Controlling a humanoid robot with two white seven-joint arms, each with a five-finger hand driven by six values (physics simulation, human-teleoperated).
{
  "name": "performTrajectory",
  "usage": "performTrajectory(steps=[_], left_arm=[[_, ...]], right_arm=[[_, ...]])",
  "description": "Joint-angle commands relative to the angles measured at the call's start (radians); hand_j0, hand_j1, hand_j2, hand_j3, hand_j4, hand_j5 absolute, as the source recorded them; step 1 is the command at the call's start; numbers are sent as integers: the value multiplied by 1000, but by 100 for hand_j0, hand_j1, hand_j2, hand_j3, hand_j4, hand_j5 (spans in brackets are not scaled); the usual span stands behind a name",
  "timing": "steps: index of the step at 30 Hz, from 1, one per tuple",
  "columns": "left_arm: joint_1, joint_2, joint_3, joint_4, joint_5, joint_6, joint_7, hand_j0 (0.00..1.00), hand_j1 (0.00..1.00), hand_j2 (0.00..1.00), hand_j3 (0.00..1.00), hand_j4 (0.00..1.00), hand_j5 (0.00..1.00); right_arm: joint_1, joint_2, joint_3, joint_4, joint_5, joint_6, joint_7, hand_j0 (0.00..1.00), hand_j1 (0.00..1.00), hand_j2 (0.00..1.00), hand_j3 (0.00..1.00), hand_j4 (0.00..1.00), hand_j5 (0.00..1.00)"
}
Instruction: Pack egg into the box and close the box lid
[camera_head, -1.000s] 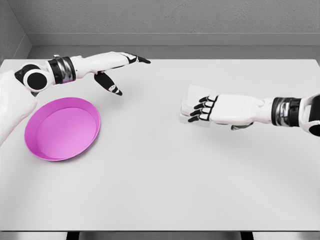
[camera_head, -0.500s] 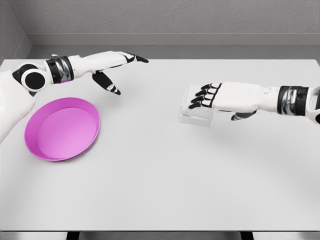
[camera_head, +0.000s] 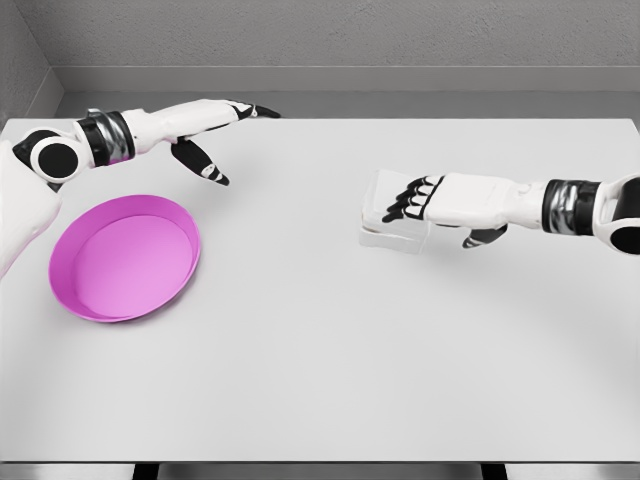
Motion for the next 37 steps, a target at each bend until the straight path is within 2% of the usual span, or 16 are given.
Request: performTrajectory(steps=[1, 15, 18, 20, 23, 25, 28, 30, 37], left_arm=[[0, 0, 3, 0, 7, 2, 0, 100, 100, 100, 100, 100, 100], [6, 6, 12, 5, 7, 2, 0, 100, 100, 100, 100, 100, 100], [6, 6, 15, 7, 7, 2, 0, 100, 100, 100, 100, 100, 100], [6, 6, 16, 7, 9, 2, 0, 100, 100, 100, 100, 100, 100], [8, 17, 32, 7, 9, 2, 0, 100, 100, 100, 100, 100, 100], [29, 55, 30, 7, 9, 2, 0, 100, 100, 100, 100, 100, 100], [37, 59, 29, 10, 10, 2, 2, 100, 100, 100, 100, 100, 100], [44, 60, 32, 11, 11, 2, 4, 100, 100, 100, 100, 100, 100], [45, 62, 30, 10, 12, 2, 4, 100, 100, 100, 100, 100, 100]], right_arm=[[0, 2, 1, 7, 0, 3, 0, 100, 100, 100, 100, 100, 100], [-3, 8, 41, 43, 35, 3, 0, 100, 100, 100, 100, 100, 100], [-11, 6, -28, 40, 18, 3, 0, 100, 100, 100, 100, 100, 100], [0, -2, -109, 40, -28, 3, 0, 100, 100, 100, 100, 100, 100], [15, -55, -201, 42, -82, 3, 0, 100, 100, 100, 100, 100, 100], [51, -92, -290, 97, -154, 3, 0, 100, 100, 100, 100, 100, 100], [54, -97, -291, 143, -154, 3, 0, 100, 100, 100, 100, 100, 100], [54, -89, -288, 201, -152, 3, 0, 100, 100, 100, 100, 100, 100], [54, -98, -284, 200, -152, 3, 0, 100, 100, 100, 100, 100, 100]])
